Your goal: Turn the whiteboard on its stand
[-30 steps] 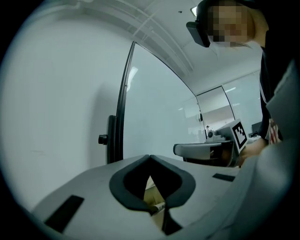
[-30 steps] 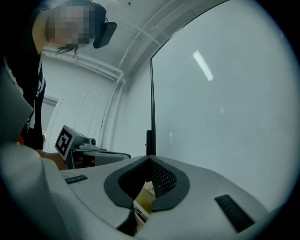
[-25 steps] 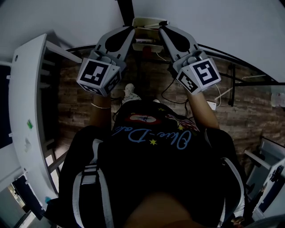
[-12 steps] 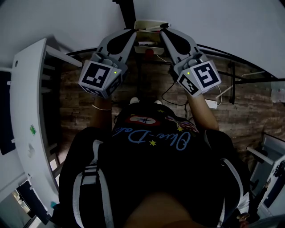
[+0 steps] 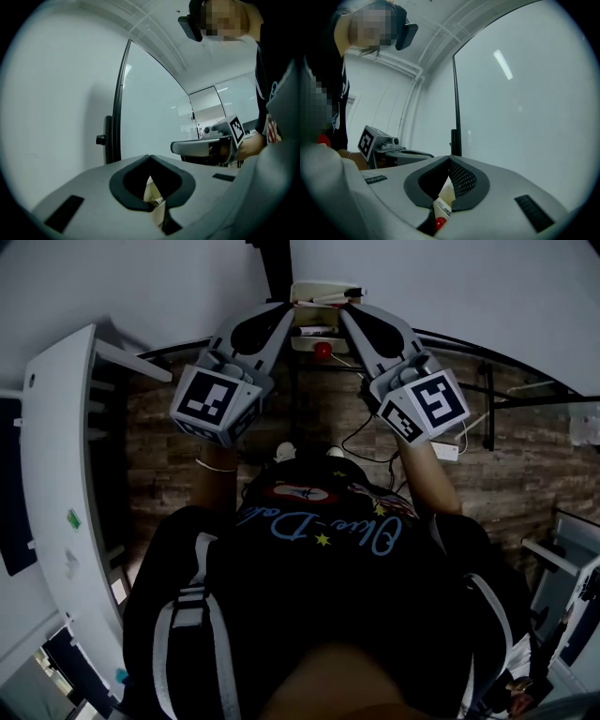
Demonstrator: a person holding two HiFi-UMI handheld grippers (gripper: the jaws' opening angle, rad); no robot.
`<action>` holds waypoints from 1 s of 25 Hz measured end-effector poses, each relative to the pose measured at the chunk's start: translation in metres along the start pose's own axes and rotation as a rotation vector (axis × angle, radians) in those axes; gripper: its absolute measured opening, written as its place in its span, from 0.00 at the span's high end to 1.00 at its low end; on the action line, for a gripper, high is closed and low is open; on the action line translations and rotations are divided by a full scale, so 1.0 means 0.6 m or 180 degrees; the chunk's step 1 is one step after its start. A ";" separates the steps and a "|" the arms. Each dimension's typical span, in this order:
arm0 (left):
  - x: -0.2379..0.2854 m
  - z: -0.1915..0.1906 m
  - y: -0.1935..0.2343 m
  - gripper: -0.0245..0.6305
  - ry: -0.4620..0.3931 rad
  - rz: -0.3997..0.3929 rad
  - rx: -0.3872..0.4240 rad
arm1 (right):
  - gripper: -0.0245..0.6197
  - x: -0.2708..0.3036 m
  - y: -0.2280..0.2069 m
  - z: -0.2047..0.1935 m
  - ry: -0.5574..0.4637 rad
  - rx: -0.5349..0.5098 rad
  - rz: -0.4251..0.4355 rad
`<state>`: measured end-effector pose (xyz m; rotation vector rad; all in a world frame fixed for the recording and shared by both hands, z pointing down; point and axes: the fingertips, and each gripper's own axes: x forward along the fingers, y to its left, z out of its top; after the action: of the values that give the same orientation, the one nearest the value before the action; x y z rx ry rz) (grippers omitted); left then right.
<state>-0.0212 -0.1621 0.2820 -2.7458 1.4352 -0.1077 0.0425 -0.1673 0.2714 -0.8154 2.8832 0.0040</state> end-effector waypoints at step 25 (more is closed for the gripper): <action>-0.010 -0.005 0.001 0.94 0.0044 -0.0108 0.0027 | 0.92 0.006 0.014 -0.003 0.0036 -0.0006 -0.0061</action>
<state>-0.0253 -0.1574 0.2845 -2.7687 1.3885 -0.1336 0.0352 -0.1620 0.2723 -0.8461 2.8861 -0.0001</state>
